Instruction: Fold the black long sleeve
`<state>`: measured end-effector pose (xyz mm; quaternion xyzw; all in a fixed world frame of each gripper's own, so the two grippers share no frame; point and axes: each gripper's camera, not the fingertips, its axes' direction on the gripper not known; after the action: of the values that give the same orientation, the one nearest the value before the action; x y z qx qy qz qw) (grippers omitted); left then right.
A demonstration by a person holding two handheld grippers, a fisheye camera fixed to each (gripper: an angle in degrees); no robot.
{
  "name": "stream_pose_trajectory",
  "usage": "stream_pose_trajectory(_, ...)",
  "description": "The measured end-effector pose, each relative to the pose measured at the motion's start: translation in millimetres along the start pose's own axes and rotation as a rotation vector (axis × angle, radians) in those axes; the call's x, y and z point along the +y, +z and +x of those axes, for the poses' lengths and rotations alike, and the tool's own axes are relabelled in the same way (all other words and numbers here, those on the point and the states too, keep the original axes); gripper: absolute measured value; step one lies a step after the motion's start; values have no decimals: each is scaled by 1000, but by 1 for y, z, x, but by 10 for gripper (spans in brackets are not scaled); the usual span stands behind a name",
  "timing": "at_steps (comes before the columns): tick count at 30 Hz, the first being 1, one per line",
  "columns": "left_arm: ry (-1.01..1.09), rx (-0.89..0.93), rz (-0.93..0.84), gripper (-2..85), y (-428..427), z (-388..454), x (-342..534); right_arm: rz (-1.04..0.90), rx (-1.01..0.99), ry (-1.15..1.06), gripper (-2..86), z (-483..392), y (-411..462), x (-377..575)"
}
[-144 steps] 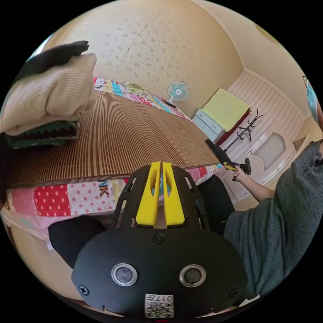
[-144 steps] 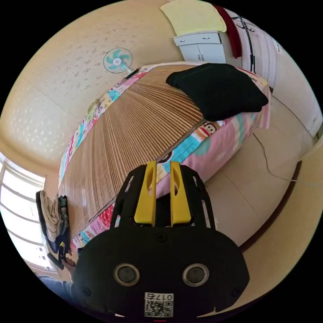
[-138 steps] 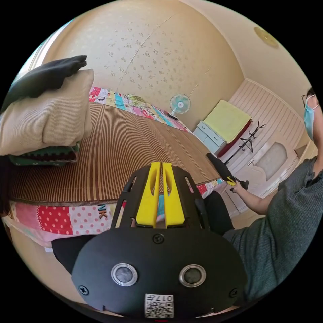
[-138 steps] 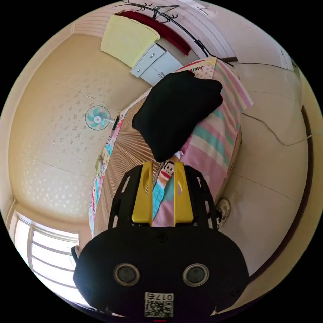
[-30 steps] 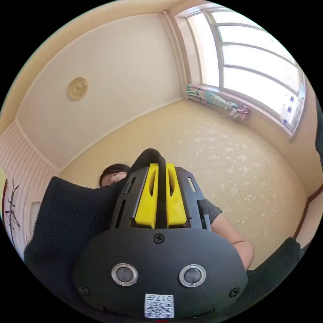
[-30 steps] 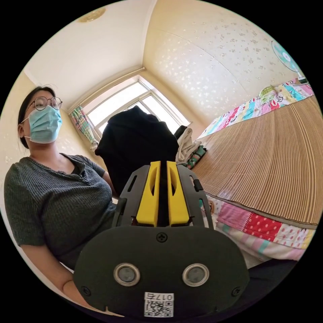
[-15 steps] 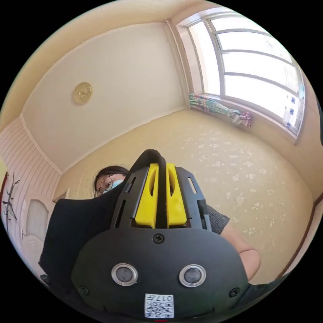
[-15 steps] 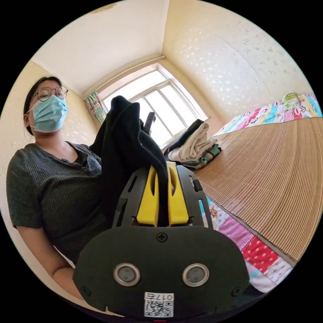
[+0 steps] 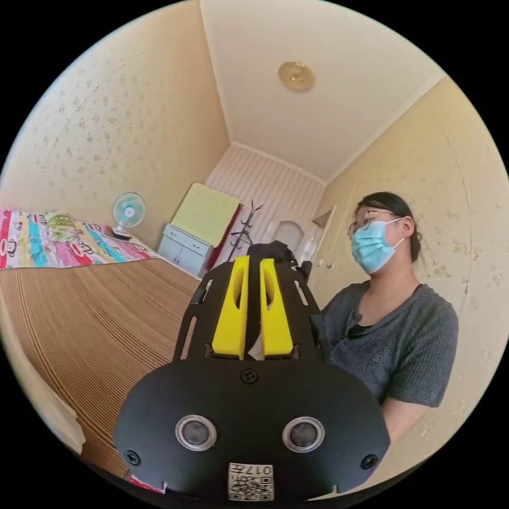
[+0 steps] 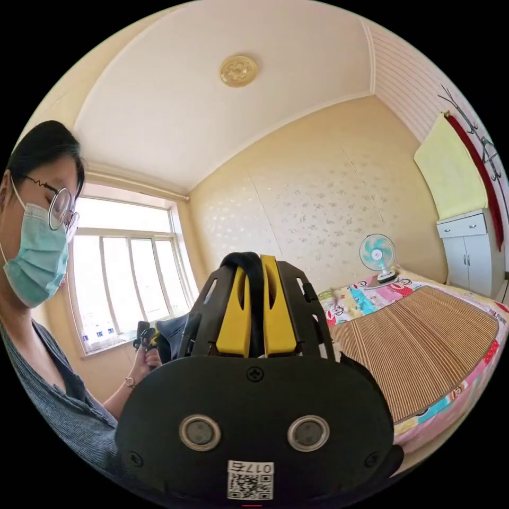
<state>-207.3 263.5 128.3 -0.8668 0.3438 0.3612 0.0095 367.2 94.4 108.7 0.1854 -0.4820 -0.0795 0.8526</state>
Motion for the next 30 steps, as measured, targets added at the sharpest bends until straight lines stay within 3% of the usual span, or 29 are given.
stream_pose_trajectory(4,61,-112,202,33,16,41,-2,255,16,-105,49,-48,-25,-8)
stream_pose_trajectory(6,166,-269,315,34,35,84,-12,341,81,-154,49,-62,-26,-14)
stream_pose_trajectory(8,236,-428,312,34,57,105,-33,352,171,-185,48,-65,-6,-28)
stream_pose_trajectory(11,179,-613,202,36,107,72,-97,85,286,-182,52,-31,90,-80)
stream_pose_trajectory(13,67,-656,86,40,137,7,-146,-300,331,-84,62,40,220,-116)
stream_pose_trajectory(16,-132,-736,-88,50,173,-134,-193,-737,455,76,93,123,352,-95)
stream_pose_trajectory(18,-360,-682,-197,89,175,-214,-181,-792,378,46,103,132,368,-64)
stream_pose_trajectory(21,-402,-611,-226,95,182,-238,-123,-893,288,47,107,144,360,6)
stream_pose_trajectory(27,-496,-576,-596,110,258,-247,47,-1126,554,78,121,181,288,159)
stream_pose_trajectory(30,-581,-505,-627,111,281,-239,115,-1296,581,103,120,187,265,215)
